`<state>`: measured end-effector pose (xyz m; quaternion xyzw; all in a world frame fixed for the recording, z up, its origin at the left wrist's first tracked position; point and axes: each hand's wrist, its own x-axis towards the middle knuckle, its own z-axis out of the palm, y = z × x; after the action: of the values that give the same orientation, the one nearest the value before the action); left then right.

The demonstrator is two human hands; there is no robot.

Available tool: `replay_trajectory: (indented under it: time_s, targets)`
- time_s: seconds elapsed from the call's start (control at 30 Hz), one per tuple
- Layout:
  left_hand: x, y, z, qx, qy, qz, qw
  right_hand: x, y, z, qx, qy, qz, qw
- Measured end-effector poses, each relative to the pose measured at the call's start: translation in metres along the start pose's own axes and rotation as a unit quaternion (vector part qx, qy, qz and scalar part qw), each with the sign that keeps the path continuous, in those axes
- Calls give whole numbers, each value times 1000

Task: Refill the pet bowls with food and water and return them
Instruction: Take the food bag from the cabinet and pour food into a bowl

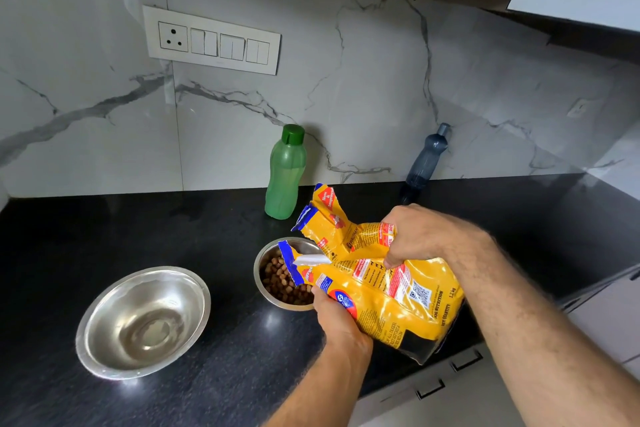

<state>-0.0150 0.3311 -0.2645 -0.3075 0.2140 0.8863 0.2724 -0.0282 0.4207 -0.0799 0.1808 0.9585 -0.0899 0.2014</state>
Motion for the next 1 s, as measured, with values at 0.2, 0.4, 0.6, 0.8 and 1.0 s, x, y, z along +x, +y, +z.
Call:
replay_trajectory:
  time_s: [0.2, 0.4, 0.6, 0.8, 1.0]
  targets:
    - [3, -2, -2, 4, 0, -4, 1000, -1, -1, 2, -12, 6, 2, 1000]
    - [7, -1, -3, 8, 6, -3, 1000, 0, 2, 4, 2, 4, 2, 1000]
    - [11, 0, -3, 9, 20, 5, 1000, 1, 2, 5, 3, -1, 0, 1000]
    - [13, 1, -2, 4, 24, 4, 1000, 6, 0, 2, -2, 3, -11, 1000]
    - [12, 0, 0, -1, 27, 7, 1000, 7, 4, 2, -2, -4, -11, 1000]
